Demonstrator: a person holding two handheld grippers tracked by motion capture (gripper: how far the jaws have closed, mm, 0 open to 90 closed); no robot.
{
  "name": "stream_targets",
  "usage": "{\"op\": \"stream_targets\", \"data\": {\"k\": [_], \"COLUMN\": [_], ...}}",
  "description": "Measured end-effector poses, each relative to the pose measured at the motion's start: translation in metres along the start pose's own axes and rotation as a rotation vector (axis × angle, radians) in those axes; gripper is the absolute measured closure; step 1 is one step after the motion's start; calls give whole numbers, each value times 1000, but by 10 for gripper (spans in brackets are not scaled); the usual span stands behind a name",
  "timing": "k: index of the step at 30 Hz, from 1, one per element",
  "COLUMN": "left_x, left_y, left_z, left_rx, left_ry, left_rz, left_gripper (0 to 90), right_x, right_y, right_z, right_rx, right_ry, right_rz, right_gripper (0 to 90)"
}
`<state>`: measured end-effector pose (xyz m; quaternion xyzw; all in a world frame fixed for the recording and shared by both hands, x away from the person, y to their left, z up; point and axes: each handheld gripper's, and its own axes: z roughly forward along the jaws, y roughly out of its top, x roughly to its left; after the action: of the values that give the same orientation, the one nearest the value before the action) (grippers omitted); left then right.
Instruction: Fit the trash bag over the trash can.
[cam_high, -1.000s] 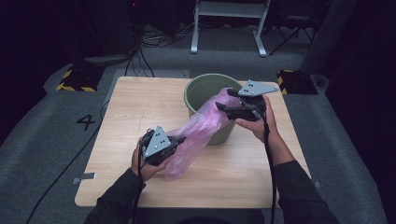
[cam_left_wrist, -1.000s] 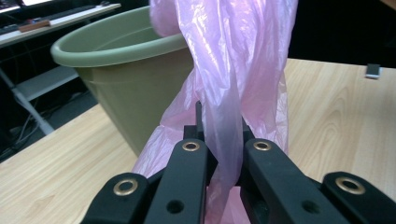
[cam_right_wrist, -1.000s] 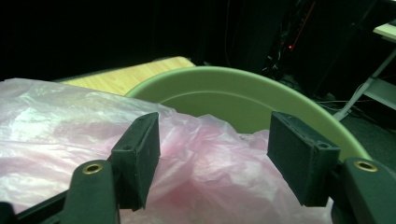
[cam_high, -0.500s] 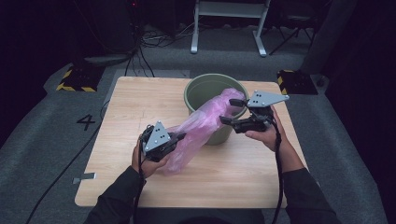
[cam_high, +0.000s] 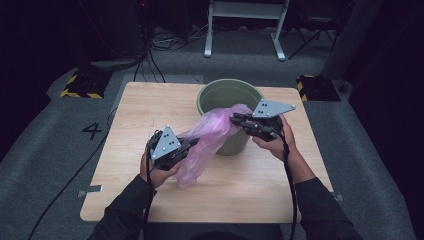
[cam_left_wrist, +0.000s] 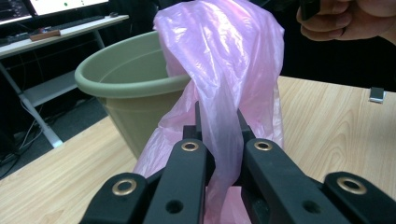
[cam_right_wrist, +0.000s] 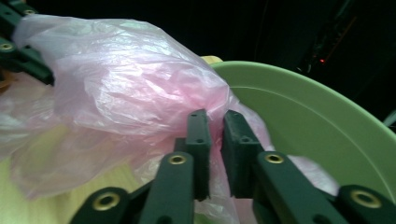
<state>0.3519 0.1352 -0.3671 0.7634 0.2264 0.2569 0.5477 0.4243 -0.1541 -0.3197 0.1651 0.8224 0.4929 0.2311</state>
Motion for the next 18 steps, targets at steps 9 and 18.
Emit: {"op": "stream_targets", "data": {"k": [9, 18], "left_x": [3, 1], "left_y": [13, 14], "left_z": [17, 21], "left_rx": [43, 76], "left_ry": [-3, -33], "left_rz": [-5, -6], "left_gripper": [790, 670], "right_x": [-13, -29], "right_y": [6, -1], "right_z": [11, 11], "right_rx": [78, 72], "right_ry": [-113, -118], "right_rz": [46, 110], "right_gripper": [887, 852]}}
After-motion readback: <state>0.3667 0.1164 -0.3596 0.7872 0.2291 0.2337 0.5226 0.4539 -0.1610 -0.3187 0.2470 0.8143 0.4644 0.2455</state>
